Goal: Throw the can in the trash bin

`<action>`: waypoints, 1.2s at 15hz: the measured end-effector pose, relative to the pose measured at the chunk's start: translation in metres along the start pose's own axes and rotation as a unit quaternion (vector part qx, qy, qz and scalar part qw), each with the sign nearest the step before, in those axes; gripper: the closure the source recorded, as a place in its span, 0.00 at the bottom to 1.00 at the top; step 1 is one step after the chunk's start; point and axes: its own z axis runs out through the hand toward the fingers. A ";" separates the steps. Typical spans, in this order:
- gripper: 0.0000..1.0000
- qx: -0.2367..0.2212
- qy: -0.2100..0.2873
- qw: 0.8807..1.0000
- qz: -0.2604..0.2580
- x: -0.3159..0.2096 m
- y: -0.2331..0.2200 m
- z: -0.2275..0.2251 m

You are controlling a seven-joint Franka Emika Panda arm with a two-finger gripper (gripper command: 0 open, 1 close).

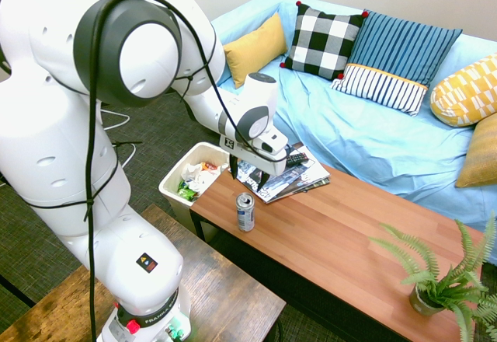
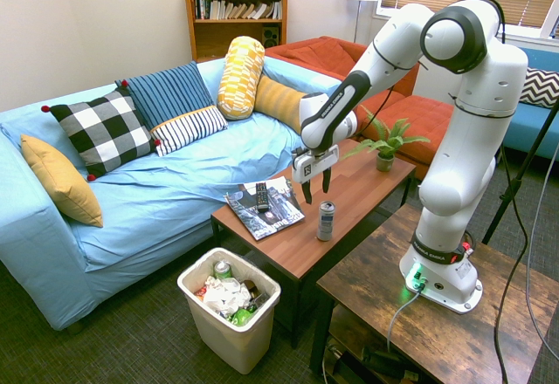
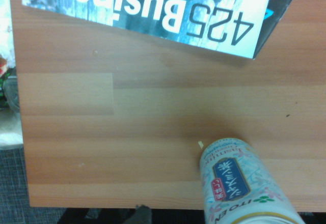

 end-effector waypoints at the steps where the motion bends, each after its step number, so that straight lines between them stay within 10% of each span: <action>1: 0.00 -0.004 -0.004 1.000 -0.001 0.000 -0.001 0.009; 15: 0.00 -0.032 -0.026 0.999 0.014 0.001 0.026 0.075; 16: 1.00 -0.032 -0.025 0.999 0.013 0.001 0.025 0.075; 18: 1.00 -0.030 -0.023 0.999 0.015 0.003 0.026 0.075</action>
